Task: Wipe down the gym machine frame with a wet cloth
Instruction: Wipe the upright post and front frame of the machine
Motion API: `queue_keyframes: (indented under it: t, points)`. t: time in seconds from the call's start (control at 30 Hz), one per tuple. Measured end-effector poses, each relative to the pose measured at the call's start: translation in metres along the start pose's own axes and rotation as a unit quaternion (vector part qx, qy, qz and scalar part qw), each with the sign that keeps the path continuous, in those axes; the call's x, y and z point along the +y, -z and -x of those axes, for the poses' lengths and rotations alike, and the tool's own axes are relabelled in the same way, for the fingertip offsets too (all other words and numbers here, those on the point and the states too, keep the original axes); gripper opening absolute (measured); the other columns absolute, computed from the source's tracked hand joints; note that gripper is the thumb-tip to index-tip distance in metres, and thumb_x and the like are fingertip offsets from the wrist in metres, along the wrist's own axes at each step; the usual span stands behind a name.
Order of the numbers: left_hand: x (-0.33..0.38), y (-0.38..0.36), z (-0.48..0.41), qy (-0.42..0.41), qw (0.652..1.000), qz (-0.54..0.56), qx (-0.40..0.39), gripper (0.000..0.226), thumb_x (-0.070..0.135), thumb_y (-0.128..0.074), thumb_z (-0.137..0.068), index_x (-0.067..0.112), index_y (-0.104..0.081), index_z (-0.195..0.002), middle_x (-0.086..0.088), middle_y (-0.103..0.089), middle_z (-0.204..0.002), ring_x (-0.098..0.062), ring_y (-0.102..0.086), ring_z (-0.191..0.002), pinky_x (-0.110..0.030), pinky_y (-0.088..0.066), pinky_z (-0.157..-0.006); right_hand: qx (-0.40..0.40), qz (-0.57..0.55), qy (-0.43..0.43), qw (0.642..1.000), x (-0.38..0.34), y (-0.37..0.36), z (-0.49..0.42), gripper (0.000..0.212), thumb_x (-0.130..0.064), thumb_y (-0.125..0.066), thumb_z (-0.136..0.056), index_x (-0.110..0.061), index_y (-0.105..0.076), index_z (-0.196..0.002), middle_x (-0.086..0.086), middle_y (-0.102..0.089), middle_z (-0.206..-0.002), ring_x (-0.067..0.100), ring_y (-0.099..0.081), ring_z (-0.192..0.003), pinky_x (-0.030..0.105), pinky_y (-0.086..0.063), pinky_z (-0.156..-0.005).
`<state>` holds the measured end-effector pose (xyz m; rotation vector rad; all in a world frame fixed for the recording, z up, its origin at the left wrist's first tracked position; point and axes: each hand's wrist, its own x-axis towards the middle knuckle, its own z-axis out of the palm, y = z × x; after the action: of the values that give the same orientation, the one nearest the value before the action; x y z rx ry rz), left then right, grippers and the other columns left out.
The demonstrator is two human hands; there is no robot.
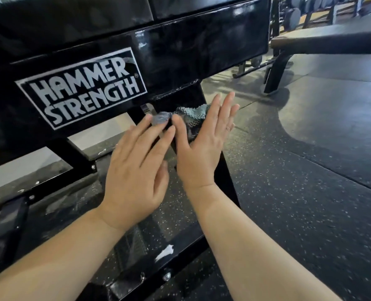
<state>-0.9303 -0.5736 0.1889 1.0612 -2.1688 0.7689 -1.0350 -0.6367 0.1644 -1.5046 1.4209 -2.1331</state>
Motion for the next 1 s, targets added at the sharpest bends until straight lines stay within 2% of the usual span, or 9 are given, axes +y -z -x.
queue_keyframes:
  t: [0.1,0.17,0.23,0.37,0.53,0.67,0.73,0.87,1.0]
  points:
    - [0.011,-0.007,-0.004,0.132,0.975,0.174,0.031,0.042,0.012,-0.043,-0.091,0.002,-0.047,-0.132,-0.007,-0.045,-0.133,-0.014,-0.040,-0.128,-0.025,-0.034,-0.108,0.053,-0.008,0.007,0.999,0.023,-0.008,0.009,0.055,-0.026,-0.038,-0.096,-0.003,-0.030,-0.145,0.013,-0.017,-0.155,0.027,-0.008,-0.144,0.043,-0.010,-0.119]
    - [0.022,-0.012,-0.008,0.272,0.906,0.321,0.038,0.039,0.016,-0.043,-0.095,0.017,-0.041,-0.133,0.003,-0.043,-0.134,-0.004,-0.045,-0.122,-0.013,-0.038,-0.099,0.043,0.015,0.000,0.999,0.062,0.001,0.034,0.051,-0.013,-0.034,-0.096,-0.004,-0.028,-0.145,0.005,-0.012,-0.154,0.026,-0.008,-0.145,0.043,-0.010,-0.120]
    - [0.030,-0.020,-0.008,0.366,0.834,0.413,0.022,0.043,0.026,-0.042,-0.093,0.025,-0.038,-0.136,0.006,-0.046,-0.136,-0.002,-0.046,-0.123,-0.021,-0.041,-0.102,0.019,0.025,-0.089,0.996,0.098,0.015,0.064,0.052,-0.010,-0.032,-0.098,-0.018,-0.019,-0.148,-0.007,-0.004,-0.155,0.019,-0.001,-0.147,0.043,-0.008,-0.120]
    - [0.040,-0.027,-0.008,0.414,0.767,0.489,0.033,0.046,0.029,-0.042,-0.091,0.034,-0.043,-0.136,0.011,-0.050,-0.135,0.001,-0.048,-0.123,-0.037,-0.041,-0.105,0.045,-0.065,-0.262,0.962,0.073,0.017,0.053,0.062,-0.015,-0.033,-0.089,-0.032,-0.018,-0.146,-0.011,-0.006,-0.157,0.010,-0.001,-0.146,0.043,-0.004,-0.120]
    - [0.033,-0.020,-0.019,0.483,0.694,0.528,0.081,0.030,0.018,-0.044,-0.098,0.031,-0.062,-0.118,0.017,-0.069,-0.097,0.008,-0.060,-0.083,-0.016,-0.048,-0.079,0.063,-0.192,-0.156,0.967,-0.039,-0.014,-0.021,0.074,-0.062,-0.029,-0.082,-0.026,-0.033,-0.147,-0.009,-0.013,-0.159,-0.001,-0.007,-0.143,0.029,-0.004,-0.118]
    - [0.023,-0.015,-0.024,0.506,0.614,0.597,0.100,0.027,0.021,-0.044,-0.096,0.025,-0.071,-0.101,0.011,-0.073,-0.094,-0.003,-0.066,-0.088,-0.018,-0.050,-0.072,0.114,-0.091,-0.049,0.988,-0.028,-0.028,-0.008,0.054,-0.039,-0.035,-0.097,-0.013,-0.033,-0.145,0.007,-0.014,-0.158,0.023,-0.015,-0.145,0.037,-0.009,-0.117]
    - [0.022,-0.015,-0.022,0.503,0.619,0.596,0.088,0.031,0.021,-0.038,-0.099,0.029,-0.068,-0.102,0.014,-0.071,-0.104,-0.006,-0.066,-0.098,-0.024,-0.050,-0.082,0.108,-0.042,-0.031,0.993,0.013,-0.024,0.019,0.049,-0.034,-0.032,-0.101,-0.012,-0.031,-0.144,0.005,-0.014,-0.155,0.027,-0.019,-0.144,0.045,-0.014,-0.117]
    - [0.032,-0.026,-0.014,0.510,0.629,0.583,0.061,0.035,0.016,-0.031,-0.102,0.033,-0.061,-0.109,0.014,-0.065,-0.117,-0.004,-0.059,-0.112,-0.034,-0.043,-0.099,0.067,-0.020,-0.244,0.967,0.106,0.008,0.078,0.045,-0.025,-0.028,-0.103,-0.025,-0.023,-0.148,-0.011,-0.001,-0.158,0.008,-0.006,-0.146,0.043,-0.015,-0.119]
    - [0.041,-0.051,-0.002,0.555,0.601,0.575,0.007,0.028,0.015,-0.037,-0.101,0.032,-0.058,-0.109,0.013,-0.066,-0.108,-0.009,-0.060,-0.110,-0.032,-0.049,-0.088,0.093,-0.041,-0.452,0.886,0.101,0.011,0.065,0.046,-0.022,-0.030,-0.103,-0.021,-0.028,-0.149,0.000,-0.002,-0.161,0.019,0.000,-0.147,0.038,-0.003,-0.120]
